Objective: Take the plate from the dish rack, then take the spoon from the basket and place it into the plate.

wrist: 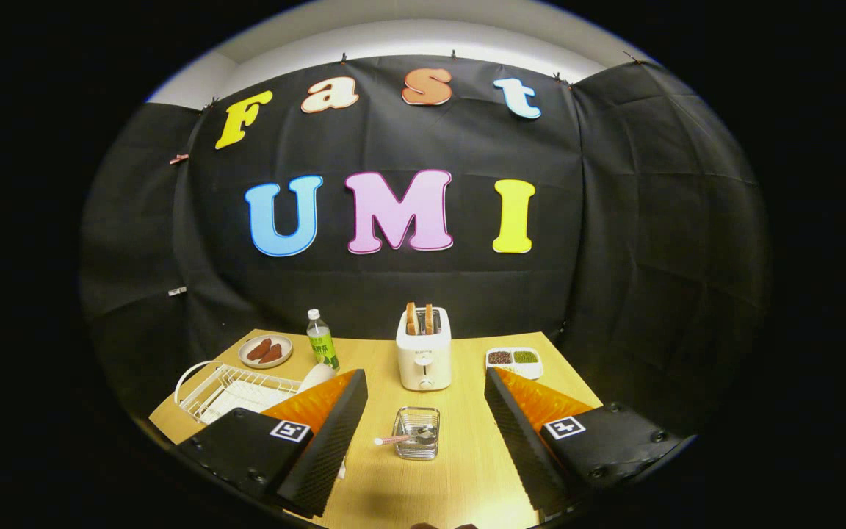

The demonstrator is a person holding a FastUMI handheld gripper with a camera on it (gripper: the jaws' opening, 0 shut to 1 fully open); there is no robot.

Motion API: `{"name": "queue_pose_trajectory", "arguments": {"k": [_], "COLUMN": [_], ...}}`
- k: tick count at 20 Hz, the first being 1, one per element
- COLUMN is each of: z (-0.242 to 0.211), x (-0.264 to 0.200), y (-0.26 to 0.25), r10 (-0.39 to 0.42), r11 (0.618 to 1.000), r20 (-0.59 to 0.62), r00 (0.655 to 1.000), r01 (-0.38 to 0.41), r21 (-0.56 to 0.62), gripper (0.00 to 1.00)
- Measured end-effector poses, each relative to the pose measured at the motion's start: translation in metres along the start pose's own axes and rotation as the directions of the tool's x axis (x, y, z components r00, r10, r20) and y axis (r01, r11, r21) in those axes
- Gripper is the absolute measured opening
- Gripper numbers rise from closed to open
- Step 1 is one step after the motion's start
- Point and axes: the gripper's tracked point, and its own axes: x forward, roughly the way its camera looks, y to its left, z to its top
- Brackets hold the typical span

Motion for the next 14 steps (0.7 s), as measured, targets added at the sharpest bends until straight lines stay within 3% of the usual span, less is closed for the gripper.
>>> {"name": "queue_pose_trajectory", "arguments": {"k": [7, 14], "z": [-0.028, -0.072], "x": [0.052, 0.099], "y": [0.054, 0.123], "r10": [0.083, 0.151], "r11": [0.997, 0.988], "r20": [-0.21, -0.417], "r00": [0.974, 0.897], "r01": [-0.081, -0.12], "r21": [0.018, 0.098], "gripper": [0.99, 0.99]}}
